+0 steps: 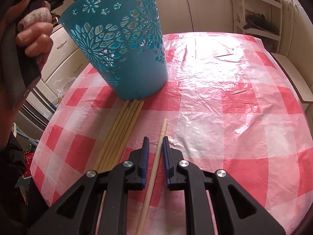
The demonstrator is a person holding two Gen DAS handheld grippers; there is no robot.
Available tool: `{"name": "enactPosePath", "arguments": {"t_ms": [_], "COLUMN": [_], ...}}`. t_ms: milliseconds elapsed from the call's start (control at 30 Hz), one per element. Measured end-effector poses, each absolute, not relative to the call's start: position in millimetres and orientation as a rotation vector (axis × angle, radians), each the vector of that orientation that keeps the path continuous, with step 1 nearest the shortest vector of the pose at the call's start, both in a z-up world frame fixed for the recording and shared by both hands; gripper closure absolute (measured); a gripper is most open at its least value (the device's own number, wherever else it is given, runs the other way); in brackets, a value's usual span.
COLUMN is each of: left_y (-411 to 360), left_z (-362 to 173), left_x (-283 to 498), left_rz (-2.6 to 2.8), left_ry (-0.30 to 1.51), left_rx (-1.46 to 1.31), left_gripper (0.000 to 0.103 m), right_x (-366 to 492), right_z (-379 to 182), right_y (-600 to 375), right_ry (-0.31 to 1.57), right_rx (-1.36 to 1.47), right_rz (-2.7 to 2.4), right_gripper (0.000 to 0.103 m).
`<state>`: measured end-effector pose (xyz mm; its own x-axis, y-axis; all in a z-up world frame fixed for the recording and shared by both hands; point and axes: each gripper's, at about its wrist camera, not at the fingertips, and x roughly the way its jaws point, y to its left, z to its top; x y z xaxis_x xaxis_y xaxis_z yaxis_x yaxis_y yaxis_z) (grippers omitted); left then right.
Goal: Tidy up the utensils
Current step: 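Lift the stick into the teal basket and open the left gripper, then lift the held stick into the teal basket and open the right gripper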
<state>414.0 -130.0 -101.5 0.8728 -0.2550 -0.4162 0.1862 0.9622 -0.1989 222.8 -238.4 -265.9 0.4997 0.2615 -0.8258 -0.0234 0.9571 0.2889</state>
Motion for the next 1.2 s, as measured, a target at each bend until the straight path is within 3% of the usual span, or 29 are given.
{"name": "enactPosePath", "arguments": {"t_ms": [133, 300, 500, 600, 667, 800, 833, 867, 967, 1200], "left_y": [-131, -109, -56, -26, -5, 26, 28, 30, 30, 29], "left_z": [-101, -86, -82, -112, -140, -185, -193, -199, -215, -232], "left_x": [390, 365, 315, 299, 293, 282, 280, 280, 285, 288], "left_rz": [-0.219, -0.169, -0.115, -0.079, -0.06, -0.015, -0.011, -0.006, 0.006, 0.018], "left_ry": [0.434, 0.415, 0.389, 0.464, 0.546, 0.647, 0.657, 0.662, 0.686, 0.717], "left_rx": [-0.057, -0.044, -0.078, -0.096, -0.124, -0.186, -0.197, -0.201, -0.193, -0.218], "left_gripper": [0.093, 0.058, 0.027, 0.024, 0.024, 0.024, 0.024, 0.024, 0.024, 0.024], "right_x": [224, 223, 219, 217, 214, 210, 211, 212, 211, 200], "right_z": [-265, -266, -264, -263, -261, -263, -263, -263, -262, -254], "right_y": [-234, -235, -229, -212, -203, -213, -216, -217, -223, -263], "right_ry": [1.035, 1.038, 1.041, 1.038, 1.042, 1.057, 1.059, 1.06, 1.048, 1.01], "right_rx": [0.236, 0.248, 0.187, 0.04, -0.058, -0.002, 0.013, 0.021, 0.049, 0.466], "right_rz": [0.175, 0.18, 0.163, 0.131, 0.06, 0.031, 0.037, 0.049, 0.06, 0.161], "right_gripper": [0.085, 0.085, 0.086, 0.085, 0.065, 0.063, 0.065, 0.076, 0.096, 0.097]}}
